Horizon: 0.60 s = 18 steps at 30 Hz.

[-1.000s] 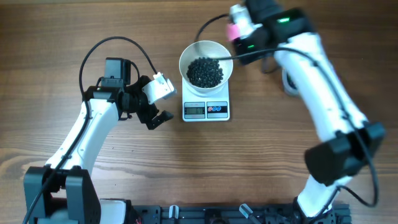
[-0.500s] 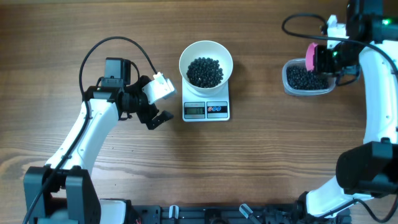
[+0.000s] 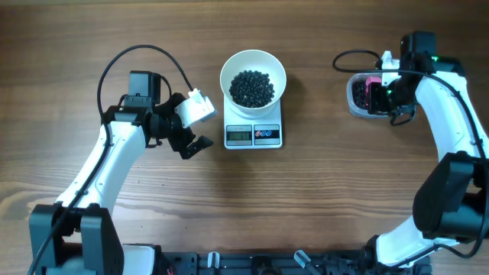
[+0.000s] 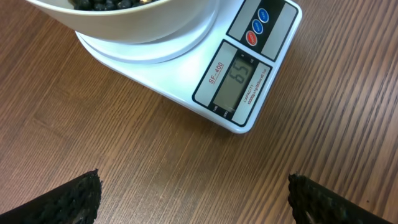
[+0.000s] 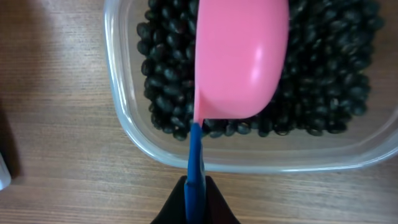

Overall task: Scoop item into bowl and weigh 150g on scale
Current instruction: 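Move the empty scoop back to the tub and dip into beans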

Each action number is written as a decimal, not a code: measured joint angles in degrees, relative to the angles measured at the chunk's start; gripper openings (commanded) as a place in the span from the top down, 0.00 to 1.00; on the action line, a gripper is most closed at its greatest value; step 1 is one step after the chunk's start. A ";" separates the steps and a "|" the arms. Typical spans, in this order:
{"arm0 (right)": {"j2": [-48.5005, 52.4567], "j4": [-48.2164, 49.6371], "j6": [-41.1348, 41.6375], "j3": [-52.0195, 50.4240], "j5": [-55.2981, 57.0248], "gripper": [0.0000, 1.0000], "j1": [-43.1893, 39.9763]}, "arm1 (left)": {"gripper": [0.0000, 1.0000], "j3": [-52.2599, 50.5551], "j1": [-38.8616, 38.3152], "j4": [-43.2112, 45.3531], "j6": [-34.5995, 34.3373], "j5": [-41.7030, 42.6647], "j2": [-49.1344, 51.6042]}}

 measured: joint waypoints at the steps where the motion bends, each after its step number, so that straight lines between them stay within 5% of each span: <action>1: -0.02 0.42 0.07 -0.55 -0.59 0.96 0.00 | 0.00 0.02 0.00 0.04 0.00 0.02 0.00; 18: 1.29 -4.44 0.26 -1.55 -16.04 0.96 -7.04 | 0.00 0.00 0.00 0.02 0.00 0.02 0.00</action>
